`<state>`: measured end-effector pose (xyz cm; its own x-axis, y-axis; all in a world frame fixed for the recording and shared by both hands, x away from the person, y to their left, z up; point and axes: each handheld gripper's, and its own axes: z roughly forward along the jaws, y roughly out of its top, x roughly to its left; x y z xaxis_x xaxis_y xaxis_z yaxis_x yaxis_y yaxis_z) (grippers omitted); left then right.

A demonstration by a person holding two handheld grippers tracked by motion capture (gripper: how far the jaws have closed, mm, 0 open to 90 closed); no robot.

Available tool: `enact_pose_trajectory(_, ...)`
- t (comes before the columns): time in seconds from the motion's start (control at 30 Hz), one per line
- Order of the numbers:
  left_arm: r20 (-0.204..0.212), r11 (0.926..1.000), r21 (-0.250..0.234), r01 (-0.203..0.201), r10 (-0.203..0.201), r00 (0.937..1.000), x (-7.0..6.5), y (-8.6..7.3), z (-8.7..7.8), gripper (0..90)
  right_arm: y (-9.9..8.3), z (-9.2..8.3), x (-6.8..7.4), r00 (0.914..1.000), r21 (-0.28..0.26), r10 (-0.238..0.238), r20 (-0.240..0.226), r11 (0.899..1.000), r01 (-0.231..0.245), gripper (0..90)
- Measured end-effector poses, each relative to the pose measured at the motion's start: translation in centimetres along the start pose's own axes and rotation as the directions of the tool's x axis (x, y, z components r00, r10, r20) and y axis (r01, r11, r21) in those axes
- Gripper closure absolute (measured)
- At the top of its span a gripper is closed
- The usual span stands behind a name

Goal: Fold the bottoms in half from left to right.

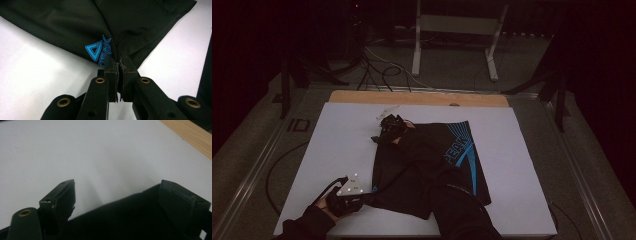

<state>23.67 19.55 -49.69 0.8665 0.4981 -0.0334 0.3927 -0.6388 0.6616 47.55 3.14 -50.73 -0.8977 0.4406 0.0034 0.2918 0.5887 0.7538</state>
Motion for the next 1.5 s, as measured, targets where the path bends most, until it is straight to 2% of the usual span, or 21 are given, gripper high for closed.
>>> enact_pose_trajectory(0.07,0.000,1.0000,0.002,-0.001,0.001,1.0000,0.0,0.0,0.0,86.2,-0.1,0.2,-0.3,1.0000,0.021,-0.005,-0.004,1.000,0.006,14.6)
enact_pose_trajectory(0.17,-0.001,1.0000,0.001,-0.001,0.001,1.0000,0.0,0.0,0.0,86.2,-0.1,0.4,-0.8,0.9990,0.046,-0.023,-0.039,0.999,0.025,15.9)
enact_pose_trajectory(0.23,-0.001,1.0000,-0.001,0.000,0.000,1.0000,0.0,0.0,0.0,86.2,-0.1,0.3,-1.3,0.9950,0.063,-0.046,-0.089,0.997,0.052,16.6)
enact_pose_trajectory(0.33,0.001,1.0000,0.001,0.000,0.000,1.0000,0.0,0.0,0.0,86.2,-0.1,0.4,-1.8,0.9911,0.077,-0.045,-0.125,0.995,0.055,17.3)
enact_pose_trajectory(0.47,0.003,1.0000,0.003,-0.001,0.001,1.0000,0.0,0.0,0.1,86.2,0.0,0.6,-2.0,0.9907,0.086,-0.037,-0.131,0.995,0.048,17.9)
enact_pose_trajectory(0.5,0.002,1.0000,0.003,-0.002,0.002,1.0000,0.0,0.0,0.1,86.2,0.0,0.7,-1.9,0.9914,0.084,-0.040,-0.125,0.995,0.051,17.8)
enact_pose_trajectory(0.6,0.003,1.0000,0.003,-0.002,0.002,1.0000,0.0,0.0,0.1,86.2,0.1,1.0,-1.6,0.9962,0.086,-0.010,-0.087,0.996,0.018,16.7)
enact_pose_trajectory(0.67,0.002,1.0000,0.003,-0.003,0.003,1.0000,0.0,0.0,0.1,86.2,0.1,1.2,-1.4,0.9973,0.091,-0.018,-0.071,0.996,0.024,16.5)
enact_pose_trajectory(0.83,0.002,1.0000,0.001,-0.002,0.002,1.0000,0.0,0.0,0.1,86.2,0.3,1.8,-0.8,0.9994,0.141,-0.011,-0.034,0.990,0.015,16.1)
enact_pose_trajectory(0.93,0.002,1.0000,0.002,-0.004,0.004,1.0000,0.0,0.0,0.1,86.2,0.3,2.0,-0.5,0.9996,0.168,-0.023,-0.015,0.985,0.025,16.5)
enact_pose_trajectory(1.1,0.001,1.0000,0.002,-0.005,0.005,1.0000,-0.1,0.0,0.1,86.2,0.3,1.7,-0.4,0.9958,0.187,-0.057,0.072,0.982,0.043,39.9)
enact_pose_trajectory(1.3,0.002,1.0000,-0.001,-0.002,0.002,1.0000,-0.1,0.0,0.1,86.2,0.5,1.6,-0.2,0.9919,0.208,-0.079,0.099,0.976,0.057,46.4)
enact_pose_trajectory(1.4,0.002,1.0000,0.000,-0.002,0.002,1.0000,-0.1,0.0,0.1,86.2,0.5,1.5,-0.2,0.9864,0.216,-0.097,0.132,0.974,0.067,61.0)
enact_pose_trajectory(1.5,0.002,1.0000,-0.001,0.000,0.000,1.0000,0.0,0.0,0.0,86.2,0.5,1.3,-0.4,0.9828,0.229,-0.112,0.147,0.970,0.076,69.8)
